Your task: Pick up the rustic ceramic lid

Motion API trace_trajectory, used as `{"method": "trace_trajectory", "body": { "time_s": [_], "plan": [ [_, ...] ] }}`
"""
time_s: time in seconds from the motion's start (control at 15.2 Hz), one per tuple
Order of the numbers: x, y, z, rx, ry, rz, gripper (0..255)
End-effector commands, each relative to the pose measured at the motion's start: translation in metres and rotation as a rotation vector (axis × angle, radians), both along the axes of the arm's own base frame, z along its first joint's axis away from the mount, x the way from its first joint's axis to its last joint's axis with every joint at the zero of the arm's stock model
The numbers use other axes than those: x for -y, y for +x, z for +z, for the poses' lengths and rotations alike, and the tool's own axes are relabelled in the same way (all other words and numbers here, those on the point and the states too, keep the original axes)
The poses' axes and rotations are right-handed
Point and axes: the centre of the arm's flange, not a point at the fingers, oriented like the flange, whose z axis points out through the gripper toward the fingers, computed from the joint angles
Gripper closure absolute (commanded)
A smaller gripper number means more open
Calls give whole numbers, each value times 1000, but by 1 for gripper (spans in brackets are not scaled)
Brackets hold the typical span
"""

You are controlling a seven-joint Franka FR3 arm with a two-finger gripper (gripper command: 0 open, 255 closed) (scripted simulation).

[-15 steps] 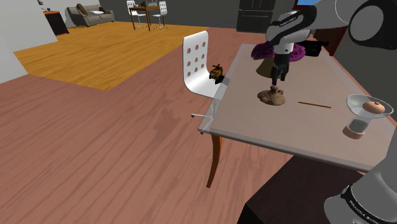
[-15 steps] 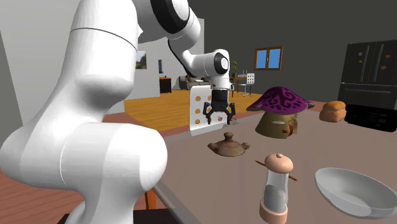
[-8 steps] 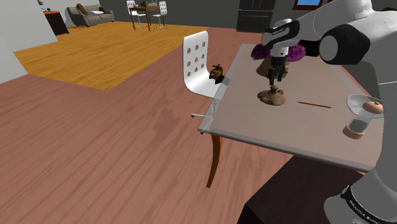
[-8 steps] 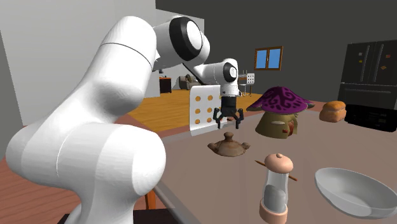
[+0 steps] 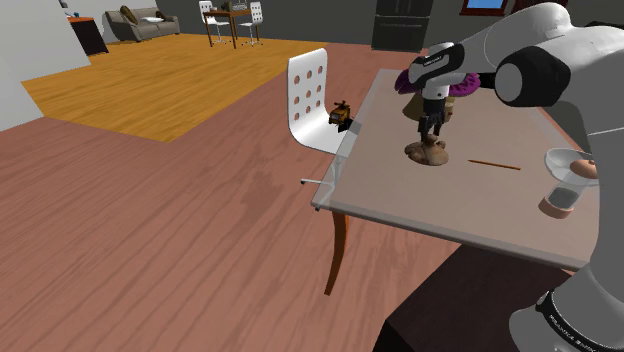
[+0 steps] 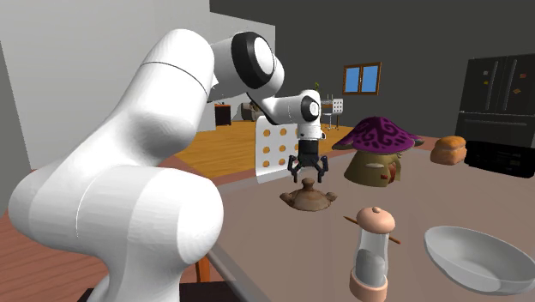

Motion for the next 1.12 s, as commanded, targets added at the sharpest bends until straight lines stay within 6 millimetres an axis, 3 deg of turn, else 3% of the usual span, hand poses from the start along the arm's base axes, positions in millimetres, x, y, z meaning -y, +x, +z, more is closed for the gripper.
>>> {"method": "trace_trajectory", "body": {
  "time_s": [0.0, 0.59, 1.06],
  "plan": [
    [0, 0, -2, 1, 0, 0, 255],
    [0, 0, -1, 0, 0, 0, 255],
    [0, 0, 36, 0, 0, 0, 255]
  ]
}}
